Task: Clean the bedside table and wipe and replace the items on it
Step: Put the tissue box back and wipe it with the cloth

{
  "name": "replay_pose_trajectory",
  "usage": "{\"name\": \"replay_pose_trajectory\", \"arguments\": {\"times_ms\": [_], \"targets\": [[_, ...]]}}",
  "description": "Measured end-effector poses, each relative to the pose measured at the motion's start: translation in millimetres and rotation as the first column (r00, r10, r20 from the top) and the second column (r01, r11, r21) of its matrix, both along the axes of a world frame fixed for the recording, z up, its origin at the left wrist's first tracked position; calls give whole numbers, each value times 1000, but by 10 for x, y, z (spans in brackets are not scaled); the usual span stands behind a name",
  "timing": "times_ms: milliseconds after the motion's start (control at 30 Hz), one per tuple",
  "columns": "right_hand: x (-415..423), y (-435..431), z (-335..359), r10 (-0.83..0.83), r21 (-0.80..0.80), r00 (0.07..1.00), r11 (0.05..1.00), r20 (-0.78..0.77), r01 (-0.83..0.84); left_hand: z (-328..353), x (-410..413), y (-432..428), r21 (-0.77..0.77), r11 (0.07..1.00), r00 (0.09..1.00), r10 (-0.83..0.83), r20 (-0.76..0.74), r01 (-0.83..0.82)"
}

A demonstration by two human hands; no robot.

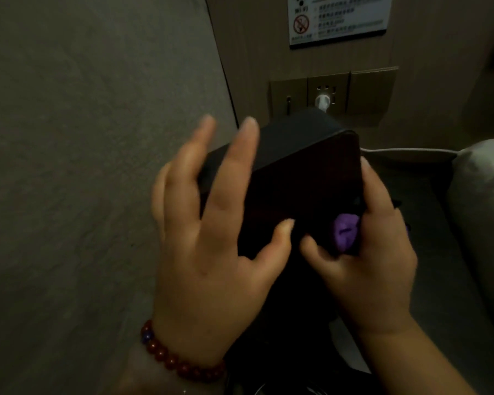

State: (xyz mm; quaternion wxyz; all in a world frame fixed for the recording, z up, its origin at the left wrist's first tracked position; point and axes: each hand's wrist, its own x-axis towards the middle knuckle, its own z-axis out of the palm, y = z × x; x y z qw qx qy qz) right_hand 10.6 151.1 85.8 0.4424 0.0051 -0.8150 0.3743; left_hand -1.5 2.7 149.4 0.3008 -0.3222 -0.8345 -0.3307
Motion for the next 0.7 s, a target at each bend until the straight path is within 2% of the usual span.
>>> {"name": "replay_pose_trajectory", "arguments": {"times_ms": [100, 167, 233, 267, 333, 400, 433, 500, 533, 567, 633, 700], "targets": [[32, 42, 7, -23, -61, 999, 998, -24, 22, -45, -4, -69, 238, 970, 971, -8, 238, -50], [54, 51, 8, 3, -87, 997, 996, -73, -9, -118, -30, -116, 350, 937, 923, -123, 365, -14], [62, 66, 8, 49, -113, 996, 992, -74, -57, -92, -19, -102, 456, 886, 853, -300, 428, 82], [62, 80, 27, 89, -141, 995, 986, -39, -93, -87, -24, -91, 473, 876, 852, -317, 416, 94], [57, 133, 54, 188, -178, 979, 969, 75, -173, -48, -26, -78, 448, 892, 881, -254, 400, 54], [92, 189, 24, 177, -140, 974, 978, 141, -158, -4, -21, -96, 355, 935, 914, -141, 380, -4], [118, 229, 5, 121, -174, 984, 980, 133, -97, 18, -14, -108, 275, 961, 933, -72, 352, -29], [180, 301, 134, -11, -343, 997, 939, 78, 38, 56, -1, -139, 112, 991, 954, 40, 297, -76], [225, 316, 276, -33, -401, 998, 915, 48, 49, 71, 8, -150, 49, 995, 963, 67, 260, -82], [268, 301, 446, 6, -390, 1000, 921, 10, -2, 78, 10, -152, -8, 997, 975, 73, 211, -73], [316, 156, 807, 225, -227, 974, 949, 14, -216, 78, 21, -119, -81, 996, 989, 53, 141, -42], [306, -66, 1001, 375, 37, 895, 918, 242, -395, 34, 60, -68, -60, 998, 994, -4, 106, 10]]}}
